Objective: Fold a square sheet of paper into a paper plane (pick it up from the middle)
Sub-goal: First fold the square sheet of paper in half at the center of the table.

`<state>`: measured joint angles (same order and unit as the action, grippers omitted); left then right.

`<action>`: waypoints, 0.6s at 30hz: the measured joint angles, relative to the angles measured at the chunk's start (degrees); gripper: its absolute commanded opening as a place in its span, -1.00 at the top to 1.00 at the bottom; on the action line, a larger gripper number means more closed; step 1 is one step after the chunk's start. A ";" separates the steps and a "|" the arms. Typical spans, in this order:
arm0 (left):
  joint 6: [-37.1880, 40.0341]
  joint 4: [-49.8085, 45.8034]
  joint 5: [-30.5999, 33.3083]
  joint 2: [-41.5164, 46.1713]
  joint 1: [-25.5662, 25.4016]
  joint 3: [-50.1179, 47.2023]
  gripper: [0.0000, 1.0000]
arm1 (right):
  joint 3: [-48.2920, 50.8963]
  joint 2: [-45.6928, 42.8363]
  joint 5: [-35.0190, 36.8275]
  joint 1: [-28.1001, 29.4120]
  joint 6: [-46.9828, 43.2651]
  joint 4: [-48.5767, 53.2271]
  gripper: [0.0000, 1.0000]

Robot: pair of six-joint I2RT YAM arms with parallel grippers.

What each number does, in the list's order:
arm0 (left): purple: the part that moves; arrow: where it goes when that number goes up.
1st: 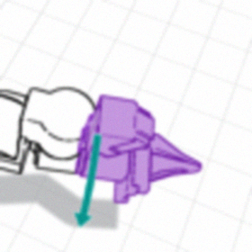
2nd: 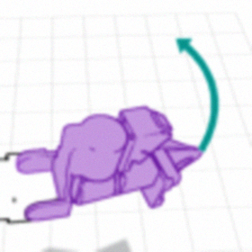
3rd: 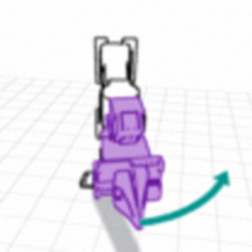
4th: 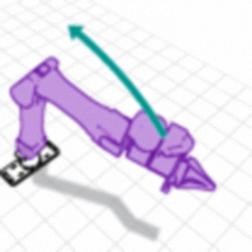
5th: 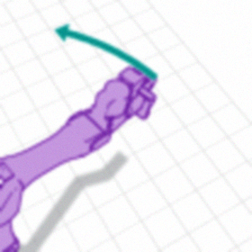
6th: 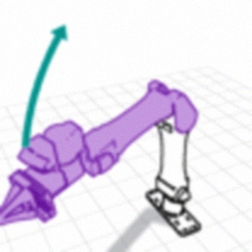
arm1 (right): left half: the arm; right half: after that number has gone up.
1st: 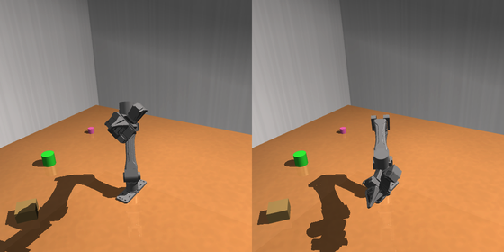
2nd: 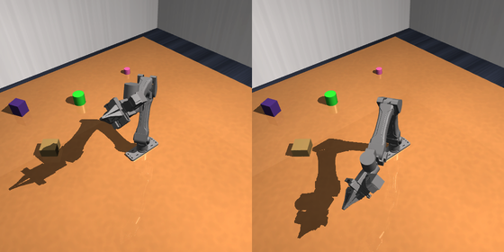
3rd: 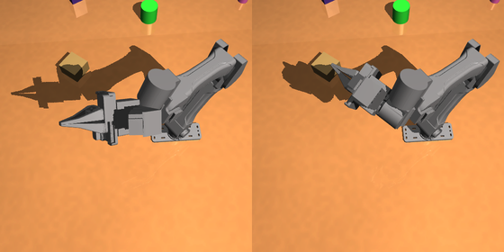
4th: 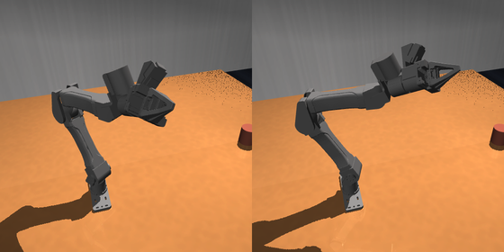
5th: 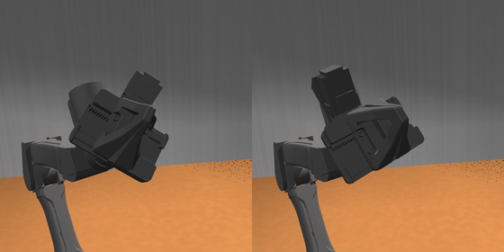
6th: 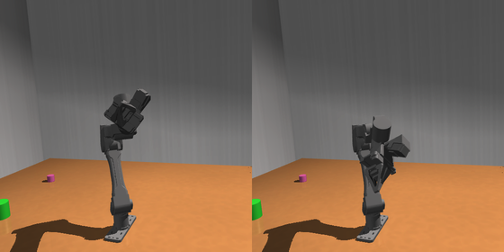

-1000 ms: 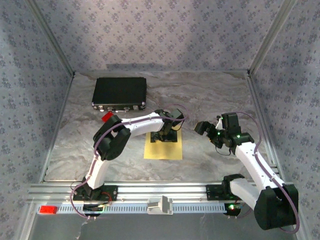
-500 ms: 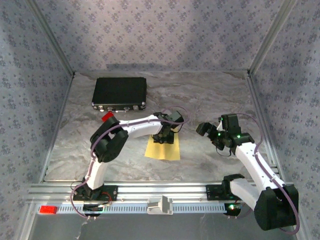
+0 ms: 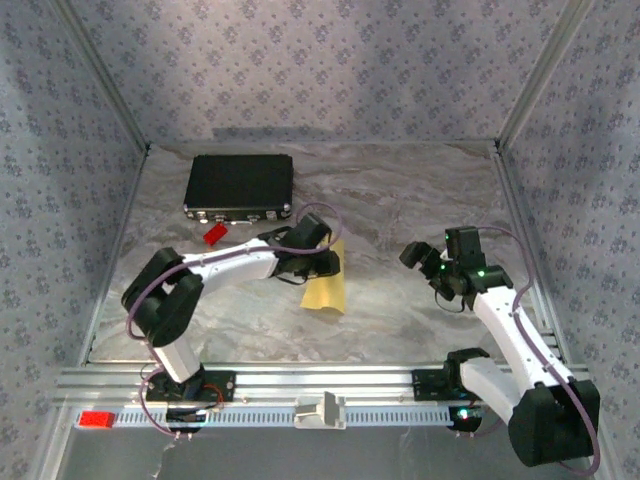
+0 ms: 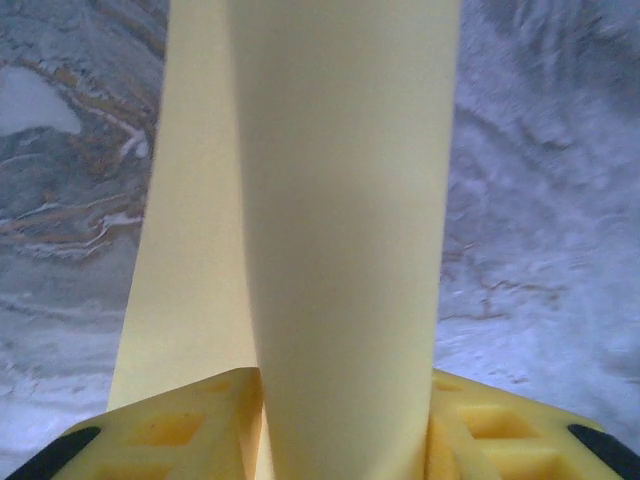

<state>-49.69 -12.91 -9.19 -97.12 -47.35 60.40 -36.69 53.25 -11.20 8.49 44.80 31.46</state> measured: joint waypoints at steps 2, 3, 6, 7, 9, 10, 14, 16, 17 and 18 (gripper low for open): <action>-1.38 5.20 -4.33 0.39 1.44 -2.10 0.19 | 0.11 -2.05 0.11 0.00 0.44 -0.59 -0.98; -2.38 8.52 -6.58 0.39 2.03 -2.99 0.19 | 0.31 -3.26 0.02 0.00 0.52 -1.20 -0.98; -6.23 18.49 -12.83 0.37 2.95 -5.46 0.19 | 1.53 -6.34 -1.11 -0.24 0.61 -3.43 -0.98; -7.58 21.51 -14.49 0.37 3.23 -6.16 0.19 | 2.03 -7.04 -1.68 -0.37 0.63 -4.07 -0.98; -10.67 27.47 -17.75 0.20 3.72 -7.17 0.19 | 2.91 -7.93 -3.21 -0.59 0.61 -5.05 -0.98; -12.04 29.99 -19.15 -0.15 3.91 -7.32 0.19 | 3.08 -8.02 -3.87 -0.63 0.61 -5.33 -0.97; -16.96 38.60 -22.91 -3.13 4.28 -7.32 0.21 | 3.17 -7.76 -6.86 -0.94 0.17 -6.40 -0.95; -18.56 40.87 -23.87 -5.03 4.28 -7.48 0.21 | 3.17 -7.32 -8.37 -1.05 -0.07 -6.80 -0.94; -19.06 41.68 -24.22 -5.97 4.28 -7.80 0.21 | 3.17 -6.86 -9.31 -1.09 -0.26 -7.08 -0.93; -19.45 41.90 -24.48 -6.64 4.28 -8.17 0.21 | 3.17 -6.40 -10.12 -1.11 -0.42 -7.37 -0.92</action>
<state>-69.14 28.99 -33.67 -103.77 -43.07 52.23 -33.52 46.85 -21.32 7.38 44.38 24.10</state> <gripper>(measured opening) 0.394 0.967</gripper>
